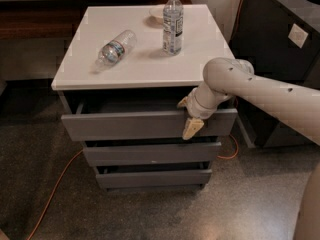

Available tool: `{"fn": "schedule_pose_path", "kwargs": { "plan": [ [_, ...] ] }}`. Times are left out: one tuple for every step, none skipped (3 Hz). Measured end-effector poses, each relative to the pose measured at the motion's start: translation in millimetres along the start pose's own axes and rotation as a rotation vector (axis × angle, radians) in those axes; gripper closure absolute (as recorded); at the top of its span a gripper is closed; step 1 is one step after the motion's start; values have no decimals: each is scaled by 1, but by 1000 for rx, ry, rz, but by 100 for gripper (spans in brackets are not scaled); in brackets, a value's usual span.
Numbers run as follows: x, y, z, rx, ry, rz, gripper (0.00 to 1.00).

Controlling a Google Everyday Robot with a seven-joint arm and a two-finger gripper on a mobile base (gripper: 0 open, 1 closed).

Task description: Place water bottle into top drawer

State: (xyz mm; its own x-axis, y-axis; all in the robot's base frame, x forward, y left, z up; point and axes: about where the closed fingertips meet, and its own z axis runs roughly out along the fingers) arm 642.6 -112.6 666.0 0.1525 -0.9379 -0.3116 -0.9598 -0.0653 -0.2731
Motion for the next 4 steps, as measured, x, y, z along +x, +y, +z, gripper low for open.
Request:
{"fn": "schedule_pose_path", "kwargs": {
  "plan": [
    [-5,5,4,-4,-14,4,49],
    [-17,21,-5,2,-46,12,80],
    [-29,52,-20,6,-83,30,100],
    [-30,76,-22,-13,-99,55,100]
  ]
}}
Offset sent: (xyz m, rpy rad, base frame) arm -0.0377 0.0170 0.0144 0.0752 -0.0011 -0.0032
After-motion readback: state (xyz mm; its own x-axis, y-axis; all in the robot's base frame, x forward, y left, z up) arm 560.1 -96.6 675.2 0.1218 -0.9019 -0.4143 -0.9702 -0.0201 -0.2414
